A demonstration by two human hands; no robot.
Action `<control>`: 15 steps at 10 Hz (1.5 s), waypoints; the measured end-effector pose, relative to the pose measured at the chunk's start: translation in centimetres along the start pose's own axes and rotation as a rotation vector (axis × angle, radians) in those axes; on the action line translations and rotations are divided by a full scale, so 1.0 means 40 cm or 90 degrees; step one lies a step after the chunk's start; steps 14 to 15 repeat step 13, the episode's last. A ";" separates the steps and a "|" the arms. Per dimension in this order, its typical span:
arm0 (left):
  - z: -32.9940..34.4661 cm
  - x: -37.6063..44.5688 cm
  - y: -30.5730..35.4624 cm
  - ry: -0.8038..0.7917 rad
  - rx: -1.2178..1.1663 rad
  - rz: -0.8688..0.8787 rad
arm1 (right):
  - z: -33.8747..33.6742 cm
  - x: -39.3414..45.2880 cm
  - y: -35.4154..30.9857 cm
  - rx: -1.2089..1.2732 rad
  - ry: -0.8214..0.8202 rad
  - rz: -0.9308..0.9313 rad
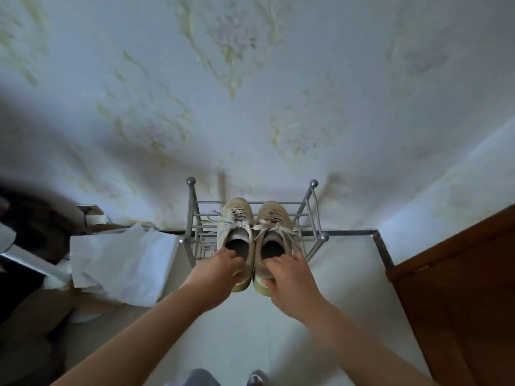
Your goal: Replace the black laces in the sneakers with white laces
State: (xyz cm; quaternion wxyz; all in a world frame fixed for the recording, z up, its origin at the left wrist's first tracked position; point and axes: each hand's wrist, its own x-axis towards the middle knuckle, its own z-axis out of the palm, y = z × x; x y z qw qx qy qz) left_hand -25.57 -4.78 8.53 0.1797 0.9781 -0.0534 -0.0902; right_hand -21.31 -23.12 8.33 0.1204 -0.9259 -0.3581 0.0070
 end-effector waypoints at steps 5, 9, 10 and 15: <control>0.180 0.563 -0.292 -0.120 -0.047 -0.057 | 0.304 0.454 0.310 0.003 -0.221 0.106; 0.344 0.654 -0.319 -0.273 -0.051 -0.084 | 0.499 0.468 0.425 0.004 -0.298 0.177; 0.349 0.662 -0.307 -0.304 -0.039 -0.093 | 0.488 0.475 0.423 0.047 -0.294 0.180; 0.247 0.699 -0.235 -0.299 0.035 -0.140 | 0.385 0.552 0.411 0.213 -0.425 0.340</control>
